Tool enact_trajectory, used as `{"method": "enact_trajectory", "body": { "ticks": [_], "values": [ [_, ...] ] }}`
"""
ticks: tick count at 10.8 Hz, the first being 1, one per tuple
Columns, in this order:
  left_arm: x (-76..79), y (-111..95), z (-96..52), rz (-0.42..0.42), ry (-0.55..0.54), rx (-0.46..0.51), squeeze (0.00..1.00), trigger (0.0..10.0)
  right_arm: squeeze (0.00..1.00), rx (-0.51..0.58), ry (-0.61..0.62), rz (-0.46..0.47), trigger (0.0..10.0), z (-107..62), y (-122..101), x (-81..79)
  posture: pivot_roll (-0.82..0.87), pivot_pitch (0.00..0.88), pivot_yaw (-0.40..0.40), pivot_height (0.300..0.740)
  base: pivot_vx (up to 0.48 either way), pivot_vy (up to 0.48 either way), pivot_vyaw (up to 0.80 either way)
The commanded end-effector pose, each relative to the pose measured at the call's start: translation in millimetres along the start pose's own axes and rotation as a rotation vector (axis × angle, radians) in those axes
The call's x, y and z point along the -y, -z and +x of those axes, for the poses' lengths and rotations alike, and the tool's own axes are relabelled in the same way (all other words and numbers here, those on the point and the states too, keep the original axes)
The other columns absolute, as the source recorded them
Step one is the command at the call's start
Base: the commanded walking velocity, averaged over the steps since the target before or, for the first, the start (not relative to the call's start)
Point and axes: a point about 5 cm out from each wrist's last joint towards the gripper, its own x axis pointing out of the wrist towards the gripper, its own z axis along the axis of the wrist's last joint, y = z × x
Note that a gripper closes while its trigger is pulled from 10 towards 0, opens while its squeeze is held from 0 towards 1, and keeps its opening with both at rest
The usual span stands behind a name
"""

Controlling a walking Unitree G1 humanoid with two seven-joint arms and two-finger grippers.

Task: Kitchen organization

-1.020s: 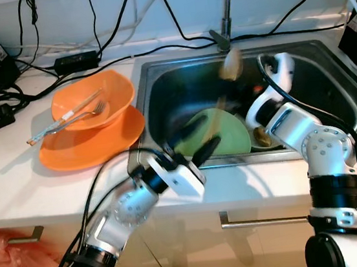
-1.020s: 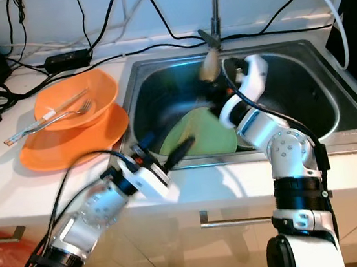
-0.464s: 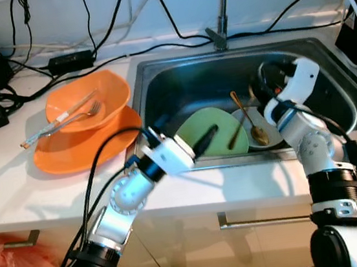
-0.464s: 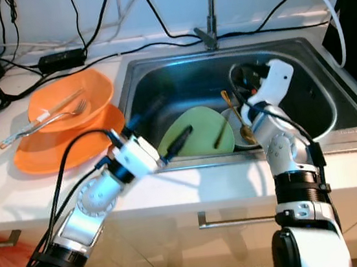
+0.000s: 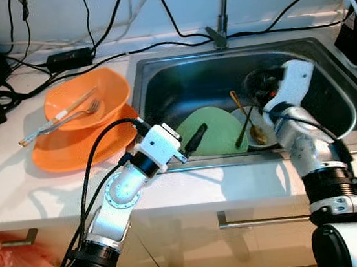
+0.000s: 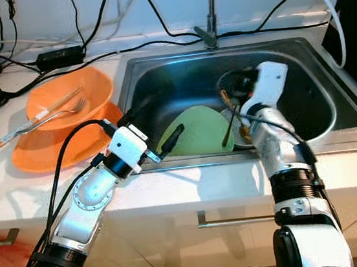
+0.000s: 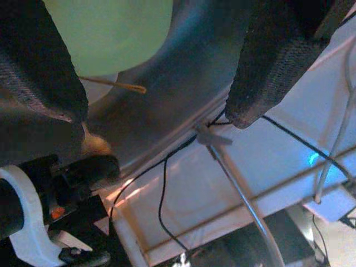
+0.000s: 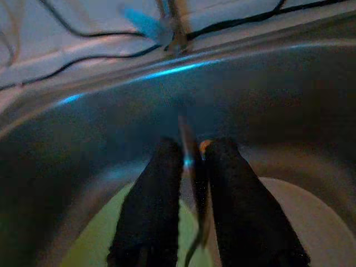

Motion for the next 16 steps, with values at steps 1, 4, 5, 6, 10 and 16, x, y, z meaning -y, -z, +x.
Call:
{"method": "enact_trajectory", "body": {
  "ticks": [1,4,5,6,10,16],
  "values": [
    [-2.8,-1.5,0.1,-0.003,0.009,-0.009,1.0,10.0,1.0,-0.003,-0.023,-0.024,10.0,0.8,0.9,-2.4,0.13,0.028,0.052,0.74,0.0,0.0,0.0],
    [-11.2,2.6,-1.5,-0.016,-0.052,-0.066,1.0,10.0,1.0,0.006,0.015,-0.082,10.0,0.7,3.4,6.7,0.12,0.025,0.059,0.74,0.0,0.0,0.0],
    [-17.6,2.1,-3.1,-0.002,-0.099,-0.072,1.0,10.0,1.0,0.022,0.026,-0.091,10.0,0.5,1.9,8.2,0.13,0.024,0.059,0.74,0.0,0.0,0.0],
    [-30.0,-0.8,-5.8,0.041,-0.186,-0.076,1.0,10.0,1.0,0.062,0.034,-0.107,10.0,0.0,-2.1,8.3,0.13,0.024,0.059,0.74,0.0,0.0,0.0],
    [-74.4,-17.6,-38.3,0.174,-0.558,-0.045,1.0,10.0,1.0,0.087,-0.059,-0.078,10.0,-3.1,-10.3,-11.0,0.15,0.029,0.06,0.74,0.0,0.0,0.0],
    [-93.0,14.8,-82.9,-0.026,-0.911,-0.297,1.0,10.0,0.47,0.068,-0.111,-0.042,10.0,-8.7,-8.2,-16.0,0.15,0.034,0.056,0.74,0.0,0.0,0.0]
  ]
}}
